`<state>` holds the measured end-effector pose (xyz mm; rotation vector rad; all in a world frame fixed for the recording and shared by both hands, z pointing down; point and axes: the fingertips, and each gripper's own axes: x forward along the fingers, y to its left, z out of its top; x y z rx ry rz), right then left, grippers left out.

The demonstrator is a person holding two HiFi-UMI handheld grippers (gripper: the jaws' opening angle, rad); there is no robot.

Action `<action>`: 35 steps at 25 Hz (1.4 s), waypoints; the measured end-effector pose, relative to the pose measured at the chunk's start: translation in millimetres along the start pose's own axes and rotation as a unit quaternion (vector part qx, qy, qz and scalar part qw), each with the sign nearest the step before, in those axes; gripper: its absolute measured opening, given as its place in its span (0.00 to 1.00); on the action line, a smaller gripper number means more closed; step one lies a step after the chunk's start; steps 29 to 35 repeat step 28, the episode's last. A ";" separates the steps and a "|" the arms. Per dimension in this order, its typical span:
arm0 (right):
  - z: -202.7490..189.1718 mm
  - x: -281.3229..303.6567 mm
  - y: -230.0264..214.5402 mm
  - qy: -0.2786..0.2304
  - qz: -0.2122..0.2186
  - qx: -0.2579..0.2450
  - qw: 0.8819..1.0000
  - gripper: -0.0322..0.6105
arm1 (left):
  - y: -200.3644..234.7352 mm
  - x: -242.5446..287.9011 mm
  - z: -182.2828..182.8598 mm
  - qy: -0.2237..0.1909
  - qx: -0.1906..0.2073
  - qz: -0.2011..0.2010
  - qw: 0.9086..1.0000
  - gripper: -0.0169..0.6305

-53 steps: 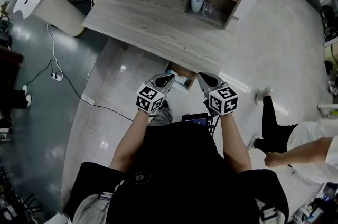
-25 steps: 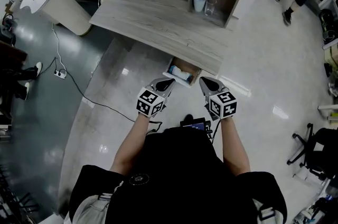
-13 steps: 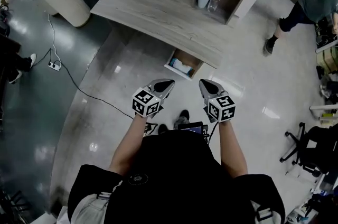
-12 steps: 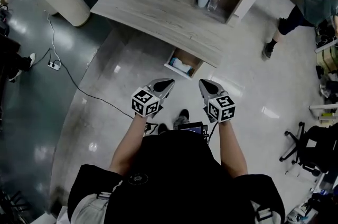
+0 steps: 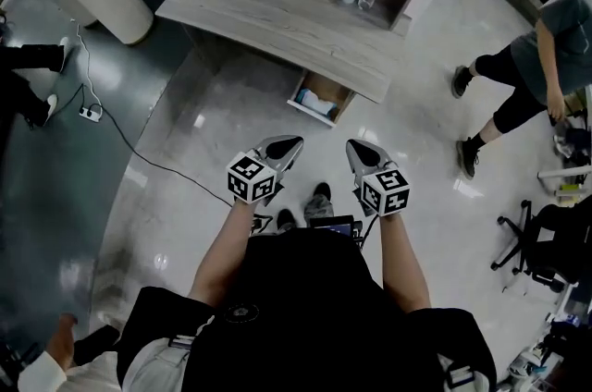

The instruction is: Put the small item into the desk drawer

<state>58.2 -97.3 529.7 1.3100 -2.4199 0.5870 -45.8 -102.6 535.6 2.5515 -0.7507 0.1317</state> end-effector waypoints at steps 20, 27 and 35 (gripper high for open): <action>-28.8 -24.4 32.6 -0.014 -0.015 0.023 1.000 0.05 | -28.6 -28.2 -25.7 0.012 0.016 -0.024 1.000 0.03; -28.9 -32.9 31.4 -0.019 -0.019 0.026 0.999 0.05 | -34.9 -28.3 -26.7 0.012 0.018 -0.027 0.999 0.03; -28.7 -33.5 30.6 -0.020 -0.019 0.026 0.999 0.05 | -35.4 -27.6 -26.4 0.012 0.019 -0.028 0.999 0.03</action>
